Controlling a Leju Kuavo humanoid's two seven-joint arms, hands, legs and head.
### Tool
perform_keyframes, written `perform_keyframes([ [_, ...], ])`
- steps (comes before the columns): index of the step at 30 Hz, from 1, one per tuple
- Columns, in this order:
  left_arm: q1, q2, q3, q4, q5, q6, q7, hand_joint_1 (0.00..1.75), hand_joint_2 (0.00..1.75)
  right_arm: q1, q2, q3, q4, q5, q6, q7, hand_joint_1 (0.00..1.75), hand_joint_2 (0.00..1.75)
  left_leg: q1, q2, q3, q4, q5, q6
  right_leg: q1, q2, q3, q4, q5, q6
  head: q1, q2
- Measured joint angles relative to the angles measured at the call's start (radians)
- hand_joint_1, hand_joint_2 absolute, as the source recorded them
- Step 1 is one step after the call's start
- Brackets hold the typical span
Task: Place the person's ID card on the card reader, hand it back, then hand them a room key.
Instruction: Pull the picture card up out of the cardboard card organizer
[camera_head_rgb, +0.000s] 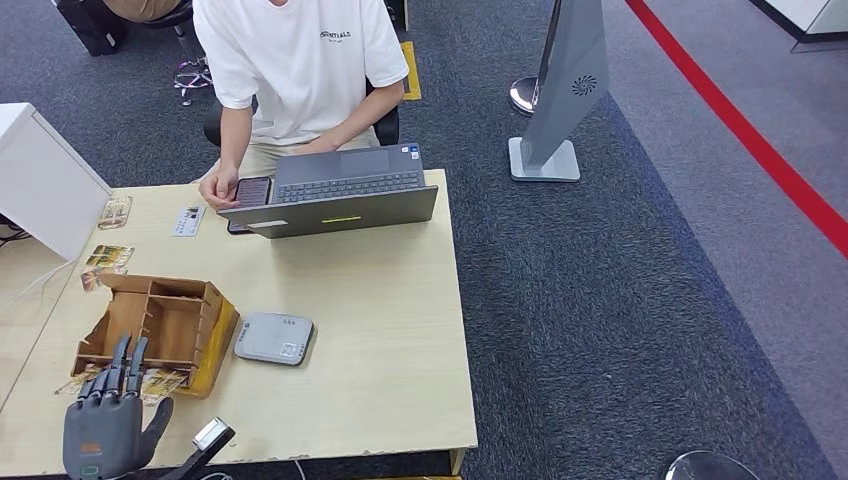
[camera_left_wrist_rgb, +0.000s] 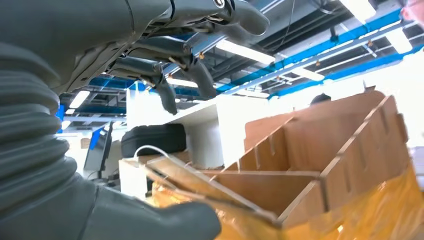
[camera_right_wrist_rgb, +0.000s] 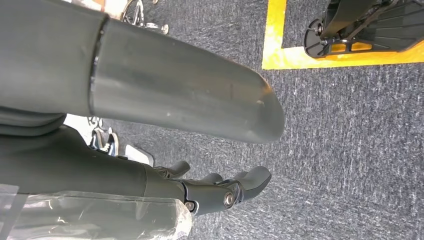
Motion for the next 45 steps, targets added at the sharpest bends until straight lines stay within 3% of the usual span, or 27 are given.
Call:
perform_keyframes([
  [12,0.085,-0.005,-0.171,-0.196,0.007,0.000,0.120,0.00,1.75,0.000,0.000,-0.024,-0.001,-0.004,-0.001,-0.008,0.00,0.00,0.000,0.000,0.000,0.000,0.000,0.000,0.000,0.000,0.000,0.000,0.000,0.000,0.000,0.000],
  [20,0.097,0.011,-0.211,-0.220,0.015,0.000,0.135,0.00,1.75,0.000,0.000,-0.026,-0.001,-0.004,-0.002,-0.009,0.00,0.00,0.000,0.000,0.000,0.000,0.000,0.000,0.000,0.000,0.000,0.000,0.000,0.000,0.000,0.000],
  [38,0.075,0.070,-0.223,-0.115,0.019,0.000,0.218,0.00,1.75,0.000,0.000,-0.048,-0.002,0.009,-0.004,-0.008,0.00,0.00,0.000,0.000,0.000,0.000,0.000,0.000,0.000,0.000,0.000,0.000,0.000,0.000,0.000,0.000],
  [45,0.076,0.120,-0.268,-0.017,0.035,0.000,0.291,0.00,1.75,0.000,0.000,-0.050,-0.002,0.018,-0.008,-0.008,0.00,0.00,0.000,0.000,0.000,0.000,0.000,0.000,0.000,0.000,0.000,0.000,0.000,0.000,0.000,0.000],
])
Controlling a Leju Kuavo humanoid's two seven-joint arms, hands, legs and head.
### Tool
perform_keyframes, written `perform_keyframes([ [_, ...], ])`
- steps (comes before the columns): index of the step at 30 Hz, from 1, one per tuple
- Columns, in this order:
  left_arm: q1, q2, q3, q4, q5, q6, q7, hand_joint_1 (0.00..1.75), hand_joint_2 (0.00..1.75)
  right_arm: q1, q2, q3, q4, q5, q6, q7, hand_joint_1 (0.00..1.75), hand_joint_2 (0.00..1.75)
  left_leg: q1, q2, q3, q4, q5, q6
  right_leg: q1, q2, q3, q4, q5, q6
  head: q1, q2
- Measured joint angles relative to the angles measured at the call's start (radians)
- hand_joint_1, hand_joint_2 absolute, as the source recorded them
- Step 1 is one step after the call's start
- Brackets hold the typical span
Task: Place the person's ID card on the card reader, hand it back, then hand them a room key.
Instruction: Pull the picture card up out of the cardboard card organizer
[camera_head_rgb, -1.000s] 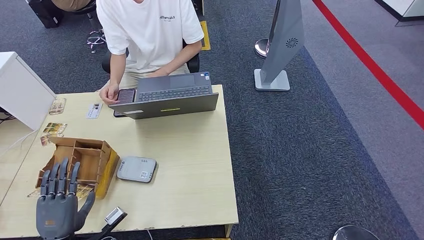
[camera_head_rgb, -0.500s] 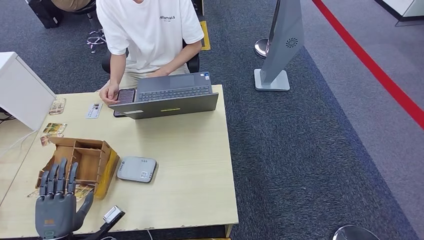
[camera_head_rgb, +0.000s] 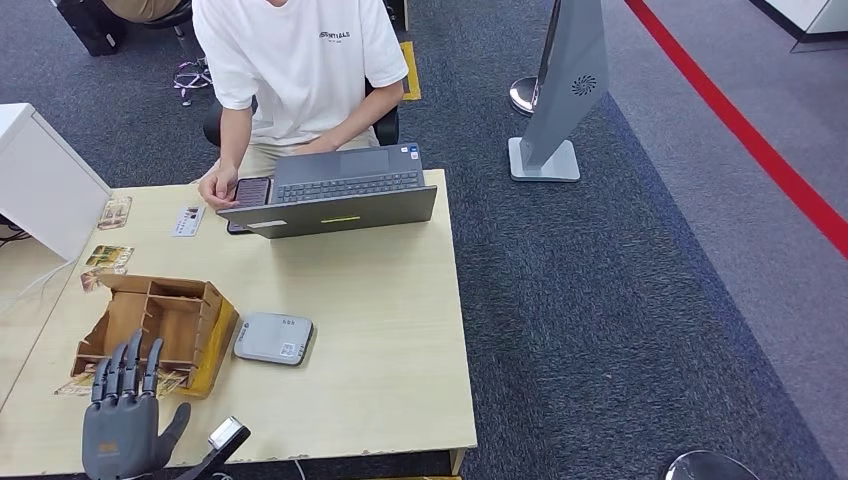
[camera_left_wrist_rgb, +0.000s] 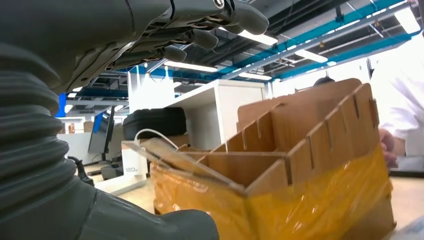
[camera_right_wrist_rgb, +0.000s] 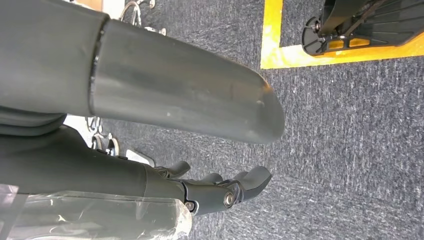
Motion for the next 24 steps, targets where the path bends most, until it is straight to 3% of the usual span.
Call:
perform_keyframes([
  [15,-0.003,0.032,-0.014,0.058,0.007,0.000,-0.028,0.00,1.75,0.000,0.000,-0.023,0.000,0.020,-0.002,-0.003,0.00,0.00,0.000,0.000,0.000,0.000,0.000,0.000,0.000,0.000,0.000,0.000,0.000,0.000,0.000,0.000],
  [24,-0.007,-0.004,0.039,-0.005,-0.030,0.000,-0.124,0.00,1.75,-0.001,0.000,-0.035,0.000,0.033,0.000,-0.003,0.00,0.00,0.000,0.000,0.000,0.000,0.000,0.000,0.000,0.000,0.000,0.000,0.000,0.000,0.000,0.000],
])
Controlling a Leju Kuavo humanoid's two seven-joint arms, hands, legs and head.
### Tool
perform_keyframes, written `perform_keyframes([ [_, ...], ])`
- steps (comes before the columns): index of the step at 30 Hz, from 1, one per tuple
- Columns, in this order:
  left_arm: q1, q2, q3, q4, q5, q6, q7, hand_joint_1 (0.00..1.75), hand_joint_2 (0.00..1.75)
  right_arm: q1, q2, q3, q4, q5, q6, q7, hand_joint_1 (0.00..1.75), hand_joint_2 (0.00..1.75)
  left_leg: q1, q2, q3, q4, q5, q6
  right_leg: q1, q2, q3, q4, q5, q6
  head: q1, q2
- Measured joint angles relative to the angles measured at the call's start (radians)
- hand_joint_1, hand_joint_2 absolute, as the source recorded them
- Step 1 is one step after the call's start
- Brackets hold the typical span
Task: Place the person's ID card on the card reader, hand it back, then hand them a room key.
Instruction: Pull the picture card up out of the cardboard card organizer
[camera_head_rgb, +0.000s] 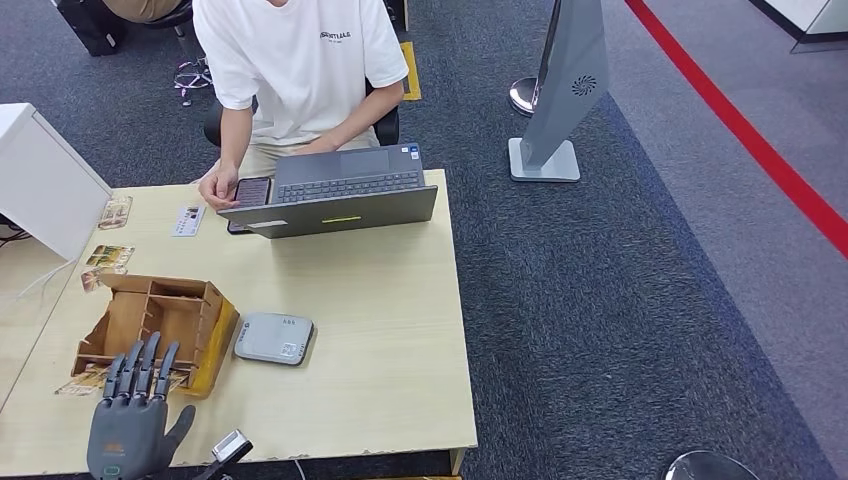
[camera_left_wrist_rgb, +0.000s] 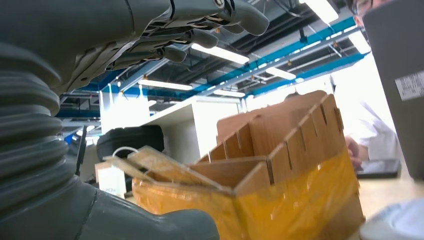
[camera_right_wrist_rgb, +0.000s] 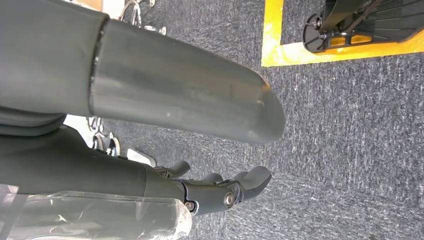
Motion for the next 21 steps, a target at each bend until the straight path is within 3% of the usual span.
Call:
perform_keyframes([
  [9,-0.011,-0.053,0.088,-0.053,-0.009,0.000,-0.041,0.00,1.75,0.000,0.000,-0.009,0.000,0.003,0.000,0.000,0.00,0.00,0.000,0.000,0.000,0.000,0.000,0.000,0.000,0.000,0.000,0.000,0.000,0.000,0.000,0.000],
  [21,-0.022,-0.069,0.121,-0.058,-0.008,0.000,-0.035,0.00,1.75,-0.001,0.000,-0.013,0.000,0.007,0.008,0.000,0.00,0.00,0.000,0.000,0.000,0.000,0.000,0.000,0.000,0.000,0.000,0.000,0.000,0.000,0.000,0.000],
])
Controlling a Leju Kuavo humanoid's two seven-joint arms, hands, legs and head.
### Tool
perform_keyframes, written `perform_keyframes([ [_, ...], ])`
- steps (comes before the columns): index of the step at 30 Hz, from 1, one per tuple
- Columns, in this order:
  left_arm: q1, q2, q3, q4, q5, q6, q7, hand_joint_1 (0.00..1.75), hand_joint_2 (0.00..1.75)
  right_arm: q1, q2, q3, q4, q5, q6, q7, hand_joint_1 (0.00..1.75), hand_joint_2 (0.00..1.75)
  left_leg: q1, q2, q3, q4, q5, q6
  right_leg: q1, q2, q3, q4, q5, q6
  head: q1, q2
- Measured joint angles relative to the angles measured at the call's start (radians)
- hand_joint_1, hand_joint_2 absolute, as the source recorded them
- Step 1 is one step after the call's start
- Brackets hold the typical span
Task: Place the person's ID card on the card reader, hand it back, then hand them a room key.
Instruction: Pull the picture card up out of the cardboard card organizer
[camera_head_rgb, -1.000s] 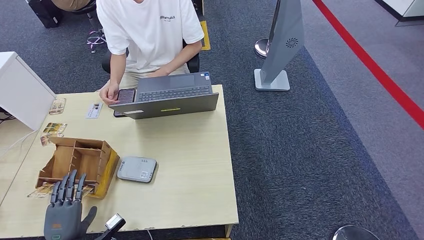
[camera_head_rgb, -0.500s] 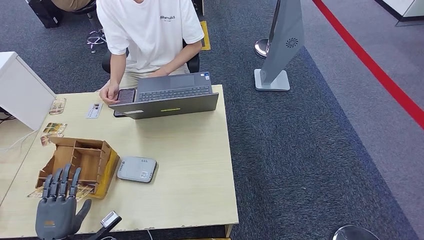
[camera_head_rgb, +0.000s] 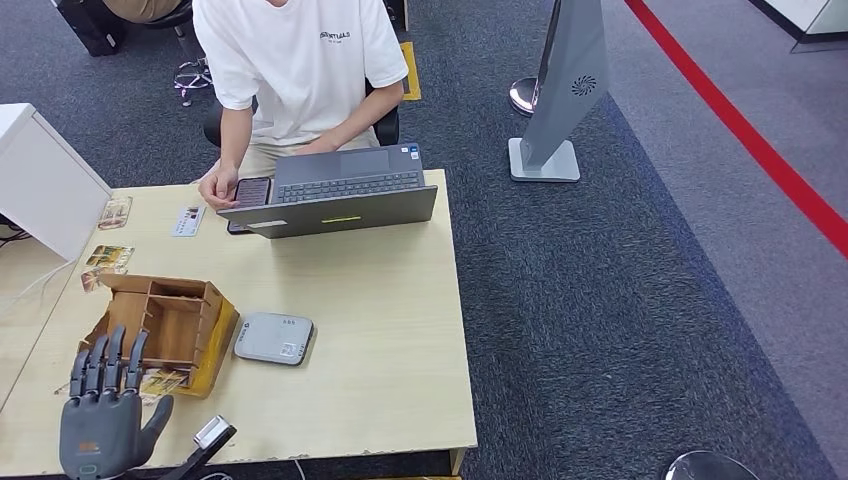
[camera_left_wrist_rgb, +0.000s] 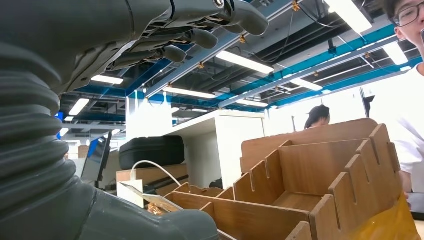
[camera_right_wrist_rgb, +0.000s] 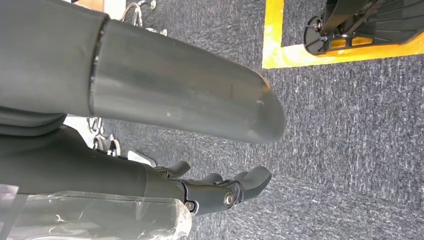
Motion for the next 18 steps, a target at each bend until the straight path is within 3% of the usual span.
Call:
perform_keyframes([
  [18,-0.014,0.000,0.020,0.023,0.000,0.000,0.001,0.00,1.75,0.000,0.000,0.000,0.000,0.005,0.000,0.000,0.00,0.00,0.000,0.000,0.000,0.000,0.000,0.000,0.000,0.000,0.000,0.000,0.000,0.000,0.000,0.000],
])
